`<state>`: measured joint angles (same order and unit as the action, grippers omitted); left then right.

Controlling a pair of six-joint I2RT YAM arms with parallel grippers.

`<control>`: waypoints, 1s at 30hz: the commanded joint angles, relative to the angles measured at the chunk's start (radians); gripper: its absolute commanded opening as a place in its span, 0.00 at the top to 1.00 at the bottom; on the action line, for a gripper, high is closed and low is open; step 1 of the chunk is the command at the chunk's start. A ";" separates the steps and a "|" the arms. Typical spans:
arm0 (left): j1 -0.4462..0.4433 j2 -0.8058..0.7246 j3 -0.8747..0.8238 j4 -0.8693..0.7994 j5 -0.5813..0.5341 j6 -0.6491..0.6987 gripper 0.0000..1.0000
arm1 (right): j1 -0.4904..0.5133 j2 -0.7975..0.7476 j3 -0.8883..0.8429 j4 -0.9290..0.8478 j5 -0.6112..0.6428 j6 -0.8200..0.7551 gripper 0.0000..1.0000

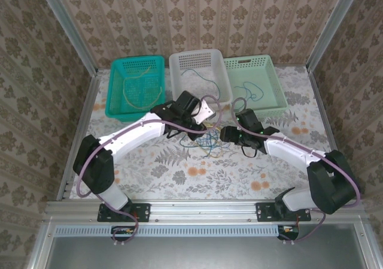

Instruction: Untangle the cables

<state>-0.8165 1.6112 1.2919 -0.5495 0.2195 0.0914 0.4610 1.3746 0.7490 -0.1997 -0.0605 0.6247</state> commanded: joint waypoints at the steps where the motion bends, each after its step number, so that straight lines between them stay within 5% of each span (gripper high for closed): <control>1: 0.020 -0.088 -0.003 -0.006 -0.055 -0.051 0.90 | 0.004 -0.032 0.005 0.049 0.002 -0.004 0.30; 30: 0.092 -0.554 -0.201 0.433 -0.128 -0.356 0.95 | 0.074 0.102 0.032 0.067 -0.006 0.100 0.35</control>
<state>-0.7361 1.1042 1.0939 -0.1959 0.1242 -0.2333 0.5285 1.4906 0.7624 -0.1364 -0.0612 0.7124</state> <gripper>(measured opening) 0.059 0.648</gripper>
